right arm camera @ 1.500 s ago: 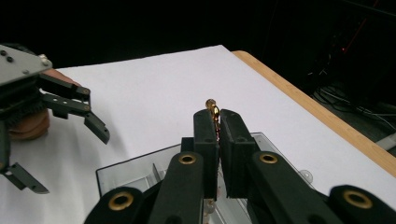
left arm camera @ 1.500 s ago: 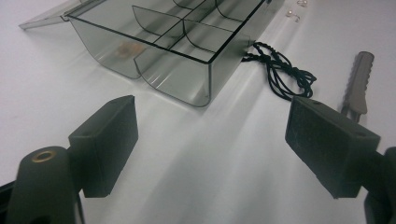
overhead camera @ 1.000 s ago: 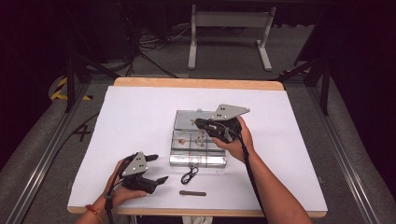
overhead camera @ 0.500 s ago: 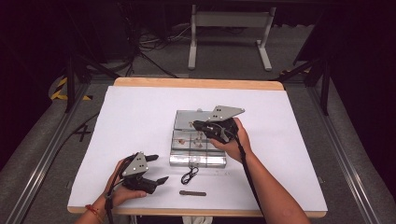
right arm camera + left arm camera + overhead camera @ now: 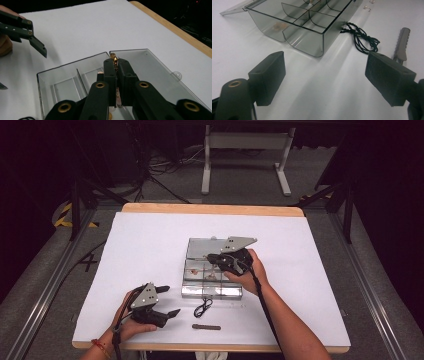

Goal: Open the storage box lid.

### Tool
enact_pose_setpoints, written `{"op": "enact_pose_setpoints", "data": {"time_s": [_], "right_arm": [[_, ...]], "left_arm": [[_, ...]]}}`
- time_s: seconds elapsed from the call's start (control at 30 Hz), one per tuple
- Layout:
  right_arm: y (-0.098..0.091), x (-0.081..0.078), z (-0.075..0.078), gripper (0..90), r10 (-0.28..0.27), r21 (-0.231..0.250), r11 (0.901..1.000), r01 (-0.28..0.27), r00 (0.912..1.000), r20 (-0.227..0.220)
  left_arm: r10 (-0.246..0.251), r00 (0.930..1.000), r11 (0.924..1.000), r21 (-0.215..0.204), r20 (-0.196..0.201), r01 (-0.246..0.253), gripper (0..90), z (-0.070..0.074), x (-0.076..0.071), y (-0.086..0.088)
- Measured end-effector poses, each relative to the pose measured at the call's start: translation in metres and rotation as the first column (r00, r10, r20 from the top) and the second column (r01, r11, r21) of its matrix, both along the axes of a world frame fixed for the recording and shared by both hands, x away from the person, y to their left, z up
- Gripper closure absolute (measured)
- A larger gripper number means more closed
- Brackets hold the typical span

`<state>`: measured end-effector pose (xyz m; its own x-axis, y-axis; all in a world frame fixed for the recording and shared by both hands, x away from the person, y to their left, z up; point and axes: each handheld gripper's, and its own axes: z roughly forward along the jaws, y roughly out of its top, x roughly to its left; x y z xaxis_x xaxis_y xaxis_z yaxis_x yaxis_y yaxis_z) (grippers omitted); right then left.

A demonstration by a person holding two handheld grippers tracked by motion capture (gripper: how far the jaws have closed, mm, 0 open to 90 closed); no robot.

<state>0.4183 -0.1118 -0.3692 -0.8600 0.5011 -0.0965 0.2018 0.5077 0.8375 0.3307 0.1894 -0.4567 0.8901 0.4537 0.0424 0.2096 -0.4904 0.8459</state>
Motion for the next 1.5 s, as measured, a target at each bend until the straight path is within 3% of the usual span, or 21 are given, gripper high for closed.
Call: {"op": "enact_pose_setpoints", "data": {"time_s": [0.23, 0.37, 0.8, 1.13, 1.5], "right_arm": [[-0.001, 0.002, -0.011, 85.5, 0.004, -0.037, 0.9993, -0.005, 0.9997, -0.025], [0.002, 0.004, -0.020, 85.5, 0.004, -0.083, 0.9965, -0.007, 0.9993, -0.037], [0.004, 0.007, -0.038, 85.2, 0.011, -0.132, 0.9909, -0.025, 0.9947, -0.102], [0.002, 0.009, -0.049, 83.3, 0.005, -0.159, 0.9868, -0.027, 0.9902, -0.139], [0.000, 0.007, -0.050, 76.0, 0.012, -0.153, 0.9877, -0.035, 0.9882, -0.153]], "left_arm": [[0.001, 1.0000, 1.0000, -0.001, 0.001, -0.001, 17.3, 0.000, 0.000, -0.001], [0.001, 1.0000, 1.0000, 0.000, 0.004, -0.001, 17.3, 0.000, 0.000, -0.001], [-0.001, 1.0000, 1.0000, 0.001, 0.002, 0.001, 17.2, 0.000, 0.000, -0.001], [-0.002, 1.0000, 1.0000, 0.006, 0.000, 0.002, 17.2, 0.000, 0.000, -0.001], [-0.002, 1.0000, 0.9999, 0.011, 0.001, 0.002, 17.1, 0.000, 0.000, -0.001]]}}
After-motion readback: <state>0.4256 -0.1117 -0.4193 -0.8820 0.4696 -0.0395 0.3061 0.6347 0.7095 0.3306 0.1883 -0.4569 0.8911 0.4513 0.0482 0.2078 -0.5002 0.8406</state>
